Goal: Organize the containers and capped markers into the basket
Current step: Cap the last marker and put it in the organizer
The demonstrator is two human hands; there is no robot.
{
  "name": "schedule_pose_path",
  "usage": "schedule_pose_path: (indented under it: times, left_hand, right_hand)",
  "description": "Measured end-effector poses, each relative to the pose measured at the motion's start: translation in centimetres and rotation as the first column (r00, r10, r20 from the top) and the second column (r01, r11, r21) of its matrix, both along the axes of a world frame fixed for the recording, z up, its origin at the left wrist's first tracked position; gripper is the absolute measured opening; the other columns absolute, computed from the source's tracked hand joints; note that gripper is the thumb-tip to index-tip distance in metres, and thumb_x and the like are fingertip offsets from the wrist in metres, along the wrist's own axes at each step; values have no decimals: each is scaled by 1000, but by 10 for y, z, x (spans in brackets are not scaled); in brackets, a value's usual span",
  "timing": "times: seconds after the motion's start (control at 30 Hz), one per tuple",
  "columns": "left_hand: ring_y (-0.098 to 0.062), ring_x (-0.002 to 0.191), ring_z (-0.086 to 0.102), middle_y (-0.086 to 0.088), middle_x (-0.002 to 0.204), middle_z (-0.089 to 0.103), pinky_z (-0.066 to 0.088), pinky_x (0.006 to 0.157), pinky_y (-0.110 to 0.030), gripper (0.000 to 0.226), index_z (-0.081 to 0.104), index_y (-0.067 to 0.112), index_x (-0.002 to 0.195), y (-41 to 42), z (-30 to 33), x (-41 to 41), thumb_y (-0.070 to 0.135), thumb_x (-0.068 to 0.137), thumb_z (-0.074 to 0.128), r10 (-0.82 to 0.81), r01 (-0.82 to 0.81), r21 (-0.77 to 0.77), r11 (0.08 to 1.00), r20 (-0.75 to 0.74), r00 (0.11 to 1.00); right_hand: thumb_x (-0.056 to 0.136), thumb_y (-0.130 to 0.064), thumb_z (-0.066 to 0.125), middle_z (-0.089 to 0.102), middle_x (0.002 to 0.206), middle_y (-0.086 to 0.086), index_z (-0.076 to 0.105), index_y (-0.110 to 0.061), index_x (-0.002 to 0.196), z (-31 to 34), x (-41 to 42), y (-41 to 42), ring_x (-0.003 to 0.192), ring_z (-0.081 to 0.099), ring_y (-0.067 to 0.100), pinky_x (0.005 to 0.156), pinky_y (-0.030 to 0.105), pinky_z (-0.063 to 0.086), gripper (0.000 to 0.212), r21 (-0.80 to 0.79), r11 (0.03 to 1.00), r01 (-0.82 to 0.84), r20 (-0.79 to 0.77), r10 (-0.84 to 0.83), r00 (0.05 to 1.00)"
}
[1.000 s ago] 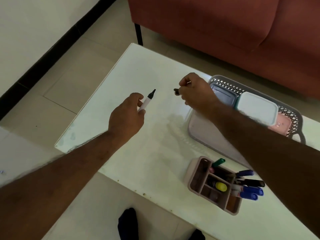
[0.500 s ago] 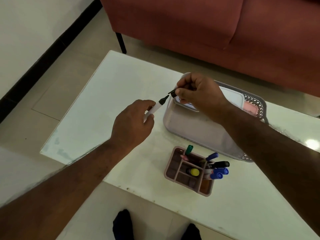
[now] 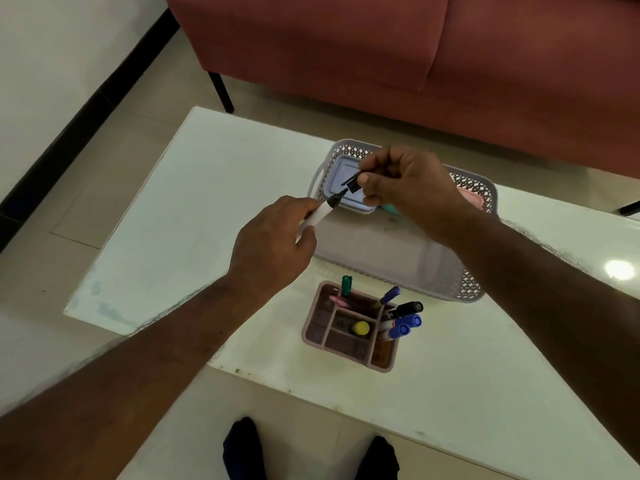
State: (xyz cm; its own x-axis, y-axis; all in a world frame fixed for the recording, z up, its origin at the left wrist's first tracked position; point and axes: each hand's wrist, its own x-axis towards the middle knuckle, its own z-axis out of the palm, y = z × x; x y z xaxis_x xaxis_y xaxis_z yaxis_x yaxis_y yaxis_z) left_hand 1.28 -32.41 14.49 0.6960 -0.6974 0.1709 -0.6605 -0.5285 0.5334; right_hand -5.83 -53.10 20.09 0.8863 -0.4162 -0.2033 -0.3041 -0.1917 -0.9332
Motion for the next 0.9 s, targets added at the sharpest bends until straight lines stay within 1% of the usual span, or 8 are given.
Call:
schedule_pose_path:
  times: [0.17, 0.33, 0.43, 0.5, 0.57, 0.67, 0.77, 0.9]
  left_hand:
    - [-7, 87, 49, 0, 107, 63, 38, 71, -20, 32, 59, 16, 125, -16, 1, -8, 23, 93, 60, -32, 32, 2, 999, 38, 999]
    - [-10, 94, 50, -7, 108, 62, 38, 80, -21, 31, 58, 9, 125, -29, 0, -11, 23, 97, 59, -88, 89, -48, 995, 28, 996]
    - [-11, 94, 49, -10, 106, 62, 36, 80, -20, 27, 59, 6, 120, -38, -1, -17, 19, 97, 58, -69, 68, -99, 993, -1, 998]
    - [-12, 94, 49, -10, 104, 62, 35, 80, -15, 25, 60, 5, 117, -43, -1, -22, 18, 96, 58, -55, 54, -128, 990, -9, 998]
    - [-11, 94, 48, -10, 103, 62, 37, 80, -17, 23, 60, 4, 115, -45, 0, -25, 17, 96, 59, -43, 42, -143, 989, -4, 999]
    - [-11, 94, 48, -12, 102, 63, 39, 80, -23, 23, 61, 3, 112, -47, 0, -25, 17, 94, 59, -49, 53, -139, 989, 31, 998]
    - [-12, 95, 48, -13, 102, 64, 40, 80, -24, 24, 61, 2, 112, -48, 2, -25, 16, 93, 58, -62, 67, -137, 988, 41, 997]
    - [-13, 95, 52, -11, 102, 64, 41, 80, -22, 22, 61, 3, 113, -52, 6, -28, 14, 94, 59, -67, 66, -150, 987, -3, 998]
  right_hand:
    - [89, -4, 69, 72, 91, 9, 67, -5, 105, -5, -8, -3, 80, 72, 16, 76, 32, 62, 16, -36, 999, -10, -21, 9, 1000]
    - [89, -7, 70, 73, 91, 11, 70, -5, 109, -3, -19, -10, 76, 70, 13, 74, 29, 62, 21, -17, 1000, 17, -15, -17, 1000]
    - [87, -9, 72, 73, 92, 16, 73, -5, 106, -2, -24, -13, 76, 70, 17, 73, 31, 62, 19, 52, 995, 83, -4, -83, 997]
    - [88, -11, 72, 74, 88, 16, 75, -8, 98, -2, -25, -12, 75, 70, 20, 73, 34, 63, 11, 65, 991, 120, 2, -120, 993]
    - [88, -15, 72, 75, 83, 15, 75, -9, 93, -2, -28, -11, 71, 70, 22, 71, 37, 63, 8, 61, 987, 146, 0, -146, 989]
    - [88, -15, 72, 75, 84, 18, 75, -4, 96, -3, -33, -11, 68, 69, 21, 69, 37, 63, 14, 62, 983, 172, -16, -172, 985]
    - [88, -14, 72, 75, 85, 18, 75, -4, 97, -3, -36, -10, 68, 70, 20, 68, 34, 63, 14, 70, 979, 190, -10, -190, 982]
    - [89, -13, 71, 75, 83, 12, 75, -5, 100, 0, -40, -11, 70, 71, 19, 70, 34, 63, 15, 33, 986, 166, 23, -167, 986]
